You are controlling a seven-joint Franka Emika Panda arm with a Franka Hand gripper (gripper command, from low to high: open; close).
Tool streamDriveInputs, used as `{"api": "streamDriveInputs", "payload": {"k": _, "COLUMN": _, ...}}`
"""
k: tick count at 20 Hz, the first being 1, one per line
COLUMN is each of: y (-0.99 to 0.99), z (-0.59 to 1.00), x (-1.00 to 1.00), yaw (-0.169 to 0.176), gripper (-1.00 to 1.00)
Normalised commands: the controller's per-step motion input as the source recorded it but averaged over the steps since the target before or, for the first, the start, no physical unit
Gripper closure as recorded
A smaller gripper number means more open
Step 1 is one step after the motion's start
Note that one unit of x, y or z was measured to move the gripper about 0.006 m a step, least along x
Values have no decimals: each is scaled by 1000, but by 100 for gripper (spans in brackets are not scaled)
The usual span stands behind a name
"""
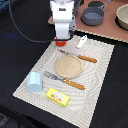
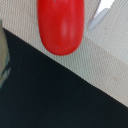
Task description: Interact with the objects in diverse but meaningful ways.
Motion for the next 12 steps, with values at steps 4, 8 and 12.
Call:
{"api": "streamDriveInputs", "payload": {"k": 4, "y": 269, "z": -299, "x": -9, "yaw": -35, "gripper": -100}}
{"api": "streamDriveInputs", "payload": {"k": 8, "y": 270, "z": -309, "x": -56, "yaw": -13, "gripper": -100}}
{"api": "streamDriveInputs", "payload": {"k": 12, "y": 270, "z": -306, "x": -106, "yaw": 0, "gripper": -100}}
